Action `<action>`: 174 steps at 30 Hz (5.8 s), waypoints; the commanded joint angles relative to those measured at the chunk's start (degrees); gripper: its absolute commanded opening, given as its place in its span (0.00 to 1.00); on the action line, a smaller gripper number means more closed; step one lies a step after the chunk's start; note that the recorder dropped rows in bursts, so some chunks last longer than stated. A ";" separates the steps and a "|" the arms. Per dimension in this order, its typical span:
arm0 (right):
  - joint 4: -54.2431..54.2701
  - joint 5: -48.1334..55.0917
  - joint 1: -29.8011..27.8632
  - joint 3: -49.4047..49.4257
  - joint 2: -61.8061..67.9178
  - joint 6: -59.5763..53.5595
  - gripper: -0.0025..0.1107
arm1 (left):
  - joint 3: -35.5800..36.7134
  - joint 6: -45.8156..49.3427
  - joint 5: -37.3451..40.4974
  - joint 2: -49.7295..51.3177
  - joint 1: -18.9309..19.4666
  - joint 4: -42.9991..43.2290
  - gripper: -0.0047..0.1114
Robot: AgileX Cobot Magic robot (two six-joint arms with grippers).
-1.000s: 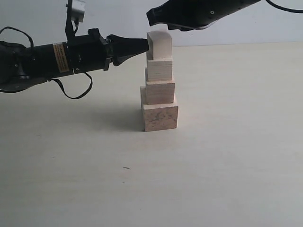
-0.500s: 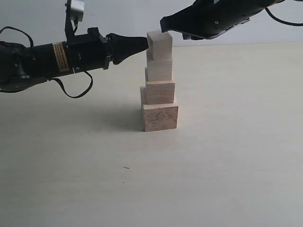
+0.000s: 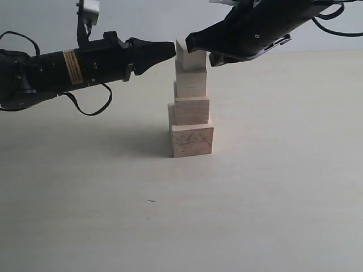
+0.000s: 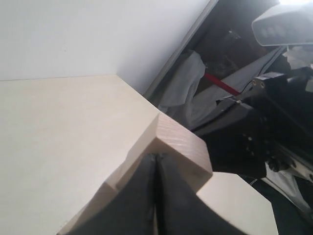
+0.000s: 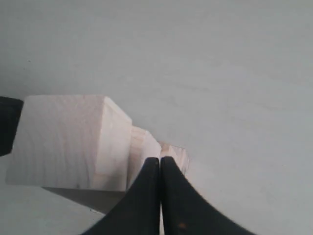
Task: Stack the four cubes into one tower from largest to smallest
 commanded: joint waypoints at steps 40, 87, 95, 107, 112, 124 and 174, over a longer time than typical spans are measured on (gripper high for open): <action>2.61 -2.80 0.18 -0.35 -0.38 2.29 0.02 | -0.24 0.38 1.25 -0.16 -0.30 -1.17 0.04; 7.97 -3.11 0.18 -0.35 -4.32 -7.64 0.02 | -0.24 0.20 1.25 -0.16 -0.30 -1.11 0.04; -1.19 -1.10 0.18 -0.35 -4.21 1.39 0.02 | -0.24 0.21 1.25 -0.16 -0.30 -1.11 0.04; 2.07 1.54 0.18 -0.35 -4.21 -2.41 0.02 | -0.24 0.21 1.15 -0.16 -0.30 -1.11 0.04; 3.64 0.44 0.18 -0.35 -4.21 -5.09 0.02 | -0.24 0.21 1.15 -0.16 -0.30 -1.11 0.04; 9.51 0.22 0.18 -0.35 -4.21 -7.77 0.02 | -0.24 0.18 1.15 -0.16 -0.58 -1.40 0.04; -23.43 -23.24 -18.46 24.43 -23.84 15.78 0.02 | 30.86 22.34 45.89 -49.17 32.01 -34.88 0.04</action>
